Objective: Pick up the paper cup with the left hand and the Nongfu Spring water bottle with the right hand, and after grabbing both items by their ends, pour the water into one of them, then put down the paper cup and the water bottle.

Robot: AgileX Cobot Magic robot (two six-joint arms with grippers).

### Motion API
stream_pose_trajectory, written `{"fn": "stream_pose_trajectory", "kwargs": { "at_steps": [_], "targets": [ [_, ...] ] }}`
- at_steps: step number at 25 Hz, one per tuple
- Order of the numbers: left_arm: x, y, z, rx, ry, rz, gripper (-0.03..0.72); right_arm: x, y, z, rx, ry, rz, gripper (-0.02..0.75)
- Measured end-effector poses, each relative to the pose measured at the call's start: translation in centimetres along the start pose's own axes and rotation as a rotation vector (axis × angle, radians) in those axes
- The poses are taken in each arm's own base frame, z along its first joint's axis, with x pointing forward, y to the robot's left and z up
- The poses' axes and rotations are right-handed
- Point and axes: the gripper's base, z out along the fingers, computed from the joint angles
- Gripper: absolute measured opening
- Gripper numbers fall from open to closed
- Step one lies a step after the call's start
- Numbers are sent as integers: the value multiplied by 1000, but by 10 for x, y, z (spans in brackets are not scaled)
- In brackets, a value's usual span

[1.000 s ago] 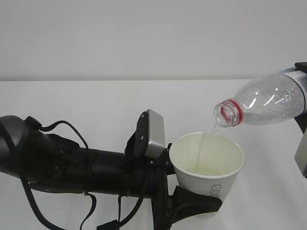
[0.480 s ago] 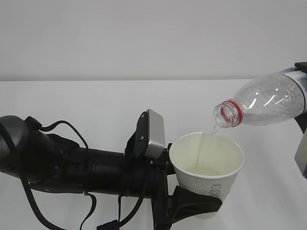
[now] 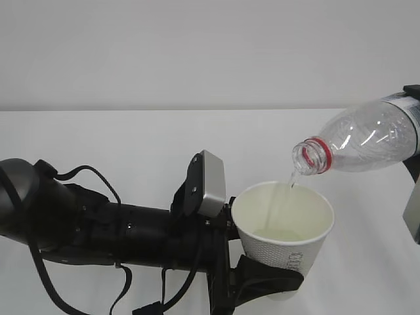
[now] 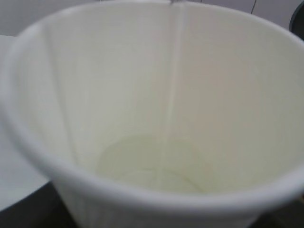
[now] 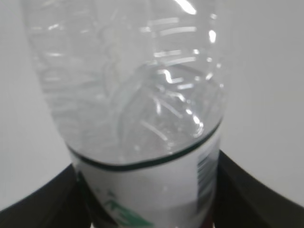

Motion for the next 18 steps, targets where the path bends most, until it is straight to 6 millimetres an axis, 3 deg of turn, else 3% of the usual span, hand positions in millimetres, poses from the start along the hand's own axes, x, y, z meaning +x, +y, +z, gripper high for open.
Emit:
{"fn": "stream_pose_trajectory", "kwargs": {
  "at_steps": [18],
  "targets": [
    [1, 0, 0, -1, 4, -3, 534, 0, 0, 0, 2, 0, -5, 486]
  ]
}}
